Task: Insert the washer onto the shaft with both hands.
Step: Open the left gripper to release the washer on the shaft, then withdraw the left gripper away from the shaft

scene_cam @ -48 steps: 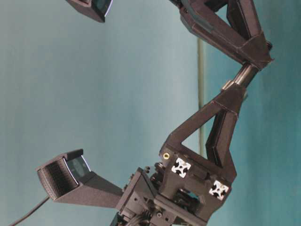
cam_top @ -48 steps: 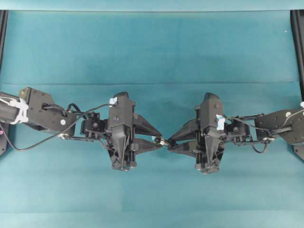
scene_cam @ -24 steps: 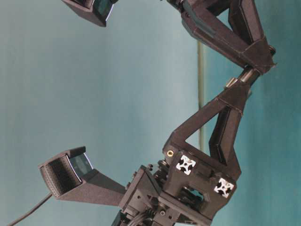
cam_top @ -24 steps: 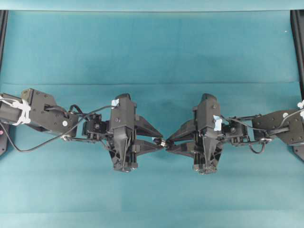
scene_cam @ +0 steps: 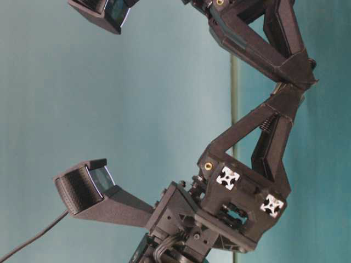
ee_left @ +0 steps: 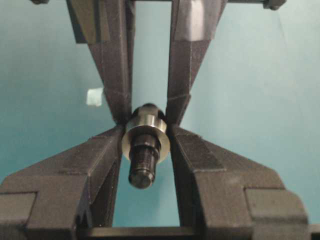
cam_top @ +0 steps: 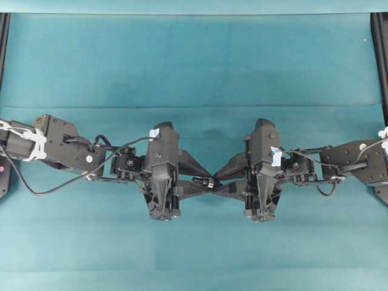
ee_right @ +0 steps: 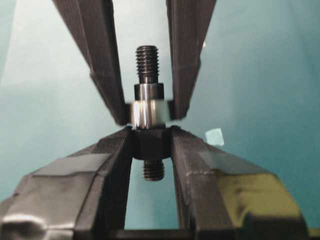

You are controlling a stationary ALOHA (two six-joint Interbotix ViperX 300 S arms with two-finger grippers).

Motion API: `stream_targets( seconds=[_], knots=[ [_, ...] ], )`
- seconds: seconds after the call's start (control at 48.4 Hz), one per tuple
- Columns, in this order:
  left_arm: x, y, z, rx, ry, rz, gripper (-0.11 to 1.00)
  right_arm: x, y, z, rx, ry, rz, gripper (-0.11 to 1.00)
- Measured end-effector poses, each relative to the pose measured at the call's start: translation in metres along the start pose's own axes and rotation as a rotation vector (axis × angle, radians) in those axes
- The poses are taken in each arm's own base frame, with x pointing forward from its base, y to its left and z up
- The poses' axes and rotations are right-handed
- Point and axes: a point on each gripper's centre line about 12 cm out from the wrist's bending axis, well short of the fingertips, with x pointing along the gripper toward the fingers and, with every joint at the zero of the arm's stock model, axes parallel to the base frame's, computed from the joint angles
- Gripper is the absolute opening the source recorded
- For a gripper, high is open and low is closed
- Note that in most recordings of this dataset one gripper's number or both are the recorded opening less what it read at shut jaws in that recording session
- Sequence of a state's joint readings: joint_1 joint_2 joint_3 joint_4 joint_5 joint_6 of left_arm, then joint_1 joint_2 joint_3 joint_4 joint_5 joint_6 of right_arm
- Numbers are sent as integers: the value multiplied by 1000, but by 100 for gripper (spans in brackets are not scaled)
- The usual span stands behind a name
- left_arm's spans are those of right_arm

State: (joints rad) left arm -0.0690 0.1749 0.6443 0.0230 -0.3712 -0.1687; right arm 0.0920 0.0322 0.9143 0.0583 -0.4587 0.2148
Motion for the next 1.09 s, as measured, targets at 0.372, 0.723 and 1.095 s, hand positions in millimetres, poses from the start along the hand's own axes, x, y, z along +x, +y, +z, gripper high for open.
stream_targets(
  seconds=[0.372, 0.723, 1.095],
  knots=[
    [0, 0, 0, -2, 8, 0, 35, 0, 0, 0, 0, 1, 0, 0],
    [1, 0, 1, -6, 11, 2, 77, 0, -1, -1, 0, 16, -5, 0],
    [-1, 1, 1, -2, 41, 9, 90, 0, -2, -7, -12, 62, -10, 0]
  ],
)
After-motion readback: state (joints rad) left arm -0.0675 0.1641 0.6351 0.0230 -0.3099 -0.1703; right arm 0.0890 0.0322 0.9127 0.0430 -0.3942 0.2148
